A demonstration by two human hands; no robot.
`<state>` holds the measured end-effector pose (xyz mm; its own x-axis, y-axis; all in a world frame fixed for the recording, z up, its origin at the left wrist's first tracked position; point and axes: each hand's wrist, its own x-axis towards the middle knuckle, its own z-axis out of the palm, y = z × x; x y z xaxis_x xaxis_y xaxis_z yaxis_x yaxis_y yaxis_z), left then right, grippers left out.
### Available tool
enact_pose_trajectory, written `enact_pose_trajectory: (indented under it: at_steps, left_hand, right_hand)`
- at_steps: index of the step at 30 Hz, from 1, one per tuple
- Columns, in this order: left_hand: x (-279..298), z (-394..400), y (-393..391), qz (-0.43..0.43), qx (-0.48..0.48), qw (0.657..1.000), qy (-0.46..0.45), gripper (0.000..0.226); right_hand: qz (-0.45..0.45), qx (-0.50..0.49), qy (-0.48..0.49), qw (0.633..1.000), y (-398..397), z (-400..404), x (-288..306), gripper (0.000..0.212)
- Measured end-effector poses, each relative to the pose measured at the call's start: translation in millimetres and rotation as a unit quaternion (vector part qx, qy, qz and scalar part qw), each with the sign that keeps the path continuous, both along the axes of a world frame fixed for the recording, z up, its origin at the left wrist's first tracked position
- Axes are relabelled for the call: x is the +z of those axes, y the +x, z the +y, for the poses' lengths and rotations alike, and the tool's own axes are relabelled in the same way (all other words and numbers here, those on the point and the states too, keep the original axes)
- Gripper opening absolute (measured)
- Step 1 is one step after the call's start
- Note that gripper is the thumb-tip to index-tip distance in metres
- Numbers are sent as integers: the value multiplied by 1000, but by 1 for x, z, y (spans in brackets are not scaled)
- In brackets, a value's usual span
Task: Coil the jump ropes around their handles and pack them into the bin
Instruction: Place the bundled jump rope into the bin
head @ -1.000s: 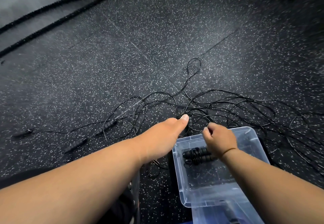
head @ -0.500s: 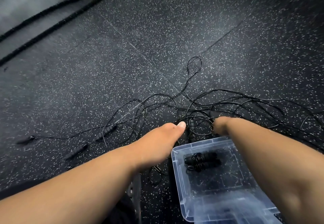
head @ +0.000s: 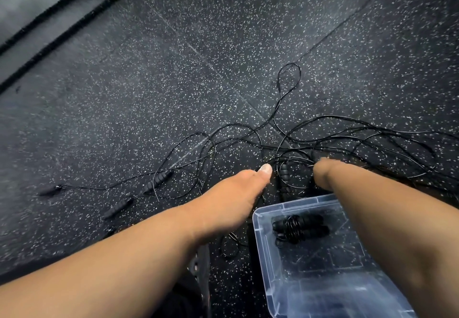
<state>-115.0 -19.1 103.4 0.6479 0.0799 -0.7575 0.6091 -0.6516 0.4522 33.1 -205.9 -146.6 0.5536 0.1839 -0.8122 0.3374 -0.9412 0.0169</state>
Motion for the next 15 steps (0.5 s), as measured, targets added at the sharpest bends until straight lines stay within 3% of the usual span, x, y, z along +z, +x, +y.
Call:
enact_pose_trajectory:
  at_steps: [4, 8, 12, 15]
  left_hand:
    - [9, -1, 1, -8, 3, 1000, -2, 61]
    - [13, 6, 1, -46, 23, 998, 20, 52]
    - [19, 11, -1, -121, 66, 989, 54, 82]
    - [24, 16, -2, -199, 97, 974, 53, 108]
  right_hand:
    - [-150, -94, 148, 973, 3, -4, 26, 20]
    - [-226, -206, 356, 883, -3, 12, 99, 23]
    - [-212, -226, 535, 786, -14, 33, 195, 15]
    - [-163, -237, 663, 692, -40, 44, 275, 10]
